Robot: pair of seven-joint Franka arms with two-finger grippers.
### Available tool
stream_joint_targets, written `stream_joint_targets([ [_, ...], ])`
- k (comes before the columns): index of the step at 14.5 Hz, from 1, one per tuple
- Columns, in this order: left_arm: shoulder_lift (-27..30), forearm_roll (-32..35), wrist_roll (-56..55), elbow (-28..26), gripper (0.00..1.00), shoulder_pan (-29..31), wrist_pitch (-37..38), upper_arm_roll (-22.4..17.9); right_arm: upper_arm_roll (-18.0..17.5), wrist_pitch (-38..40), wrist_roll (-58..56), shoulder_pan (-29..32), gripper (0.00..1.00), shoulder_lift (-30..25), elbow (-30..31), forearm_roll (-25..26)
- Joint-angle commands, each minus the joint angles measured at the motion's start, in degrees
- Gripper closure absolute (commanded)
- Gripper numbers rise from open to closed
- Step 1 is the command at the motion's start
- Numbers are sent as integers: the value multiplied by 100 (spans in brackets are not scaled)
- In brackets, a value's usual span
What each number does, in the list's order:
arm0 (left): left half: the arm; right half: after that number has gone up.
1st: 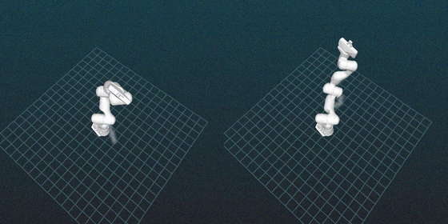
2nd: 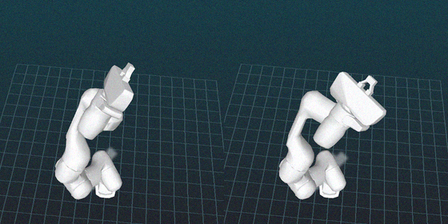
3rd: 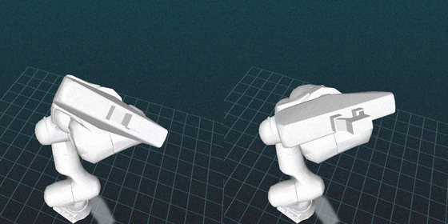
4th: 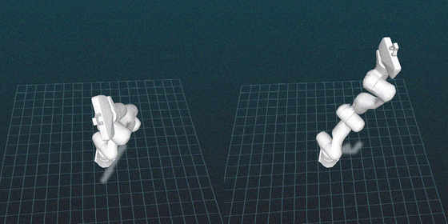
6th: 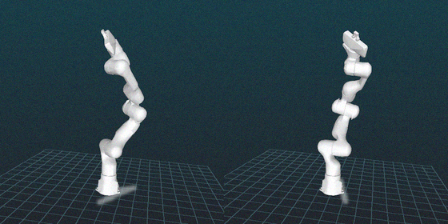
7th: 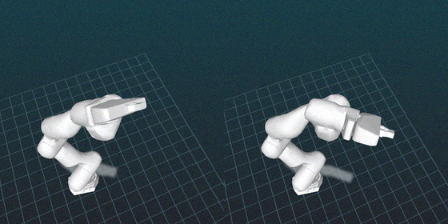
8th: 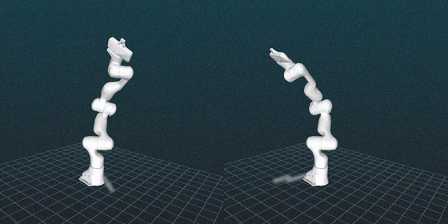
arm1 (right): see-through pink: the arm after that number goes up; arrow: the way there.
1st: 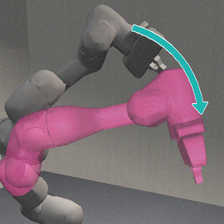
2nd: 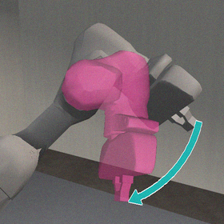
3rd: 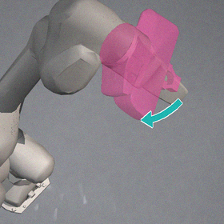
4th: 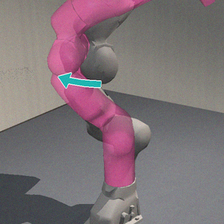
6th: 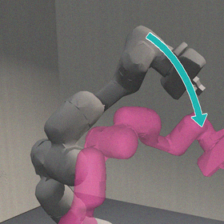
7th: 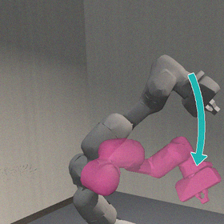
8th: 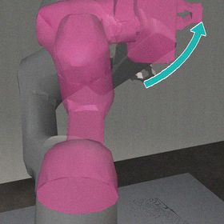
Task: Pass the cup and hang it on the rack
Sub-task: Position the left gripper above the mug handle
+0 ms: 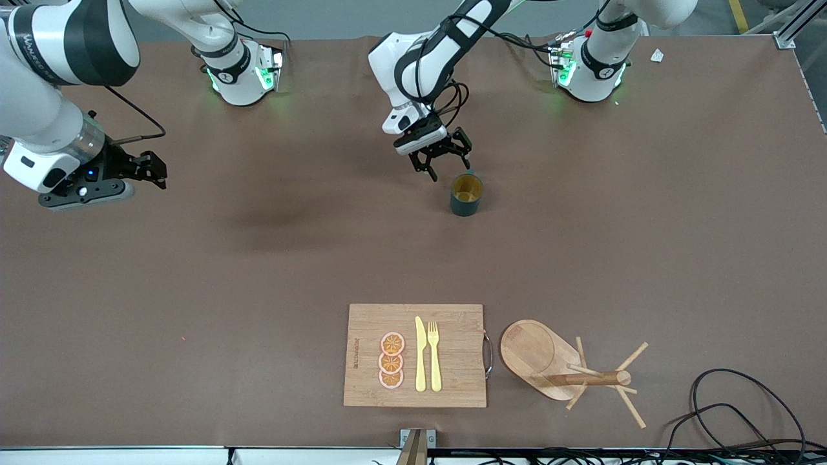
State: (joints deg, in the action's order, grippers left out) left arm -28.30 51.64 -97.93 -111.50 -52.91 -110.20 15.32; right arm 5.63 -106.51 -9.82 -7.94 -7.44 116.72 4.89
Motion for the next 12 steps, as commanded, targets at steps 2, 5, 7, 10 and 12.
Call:
stream_joint_targets([
  [2,-412,626,-576,58,1,-53,-2,-29,-80,-72,-64,108,19,-188,176,117],
  [5,-492,768,-710,14,0,-62,7,-29,-80,-63,-64,108,19,-188,176,117],
  [7,-483,925,-771,-161,0,-202,7,-20,-80,-63,-73,108,19,-188,176,126],
  [10,-291,1067,-1255,-372,0,-202,60,103,-80,-54,-64,108,19,-188,176,126],
  [12,-255,1032,-1246,-294,0,-194,77,112,-80,-54,-73,108,19,-188,176,126],
])
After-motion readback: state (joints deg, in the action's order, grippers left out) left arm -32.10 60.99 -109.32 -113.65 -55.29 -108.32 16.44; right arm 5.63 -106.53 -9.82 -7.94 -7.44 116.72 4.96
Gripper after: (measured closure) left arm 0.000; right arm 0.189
